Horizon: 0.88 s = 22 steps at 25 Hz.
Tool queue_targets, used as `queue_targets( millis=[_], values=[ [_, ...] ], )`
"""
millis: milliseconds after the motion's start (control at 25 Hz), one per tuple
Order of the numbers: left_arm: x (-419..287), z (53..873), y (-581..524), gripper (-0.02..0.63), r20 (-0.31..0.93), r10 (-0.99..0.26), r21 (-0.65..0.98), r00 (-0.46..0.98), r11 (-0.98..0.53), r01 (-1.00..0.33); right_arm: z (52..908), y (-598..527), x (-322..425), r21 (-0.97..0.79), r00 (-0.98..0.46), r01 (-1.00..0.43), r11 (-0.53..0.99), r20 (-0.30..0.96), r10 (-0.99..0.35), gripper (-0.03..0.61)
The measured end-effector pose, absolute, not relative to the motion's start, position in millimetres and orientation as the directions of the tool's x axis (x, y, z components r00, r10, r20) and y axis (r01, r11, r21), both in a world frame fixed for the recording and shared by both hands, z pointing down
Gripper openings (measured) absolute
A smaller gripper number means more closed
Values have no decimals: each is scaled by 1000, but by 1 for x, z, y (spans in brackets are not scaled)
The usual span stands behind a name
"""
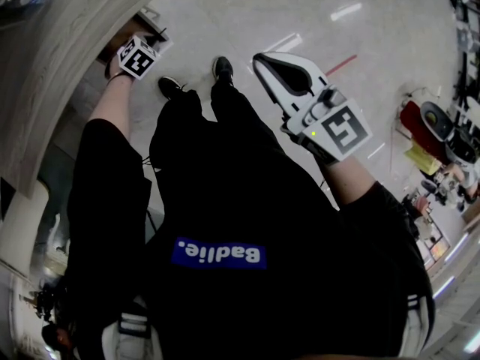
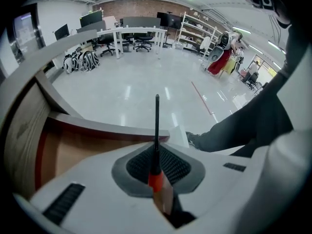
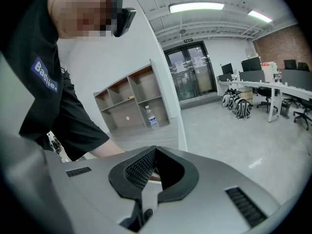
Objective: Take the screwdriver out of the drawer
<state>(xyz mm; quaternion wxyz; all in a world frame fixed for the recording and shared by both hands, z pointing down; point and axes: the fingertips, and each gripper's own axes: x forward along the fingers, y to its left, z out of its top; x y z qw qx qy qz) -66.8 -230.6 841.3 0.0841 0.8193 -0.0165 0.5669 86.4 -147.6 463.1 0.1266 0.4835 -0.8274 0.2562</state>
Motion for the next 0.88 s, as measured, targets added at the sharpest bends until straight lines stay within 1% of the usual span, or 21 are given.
queue_targets(
  millis=[120, 360, 480, 640, 760, 880],
  values=[
    [-66, 829, -234, 32, 929, 52, 113, 366, -983, -146, 455, -151, 84, -295, -511, -859, 419, 446, -735, 28],
    [-62, 796, -244, 31, 906, -26, 65, 423, -978, -198, 456, -146, 87, -294, -535, -844, 448, 405, -741, 28],
    [-63, 776, -239, 31, 892, -32, 66, 450, -977, -201, 431, -161, 70, -273, -558, -830, 487, 386, -735, 28],
    [-64, 727, -237, 31, 879, -63, 44, 473, -977, -210, 399, -173, 63, -250, -584, -812, 528, 351, -732, 28],
    [-65, 692, -241, 31, 861, -111, 18, 496, -969, -247, 382, -175, 63, -240, -602, -799, 552, 324, -730, 28],
    [-71, 673, -243, 31, 834, -160, 21, 528, -947, -320, 371, -178, 59, -237, -618, -786, 571, 302, -726, 28]
  ],
)
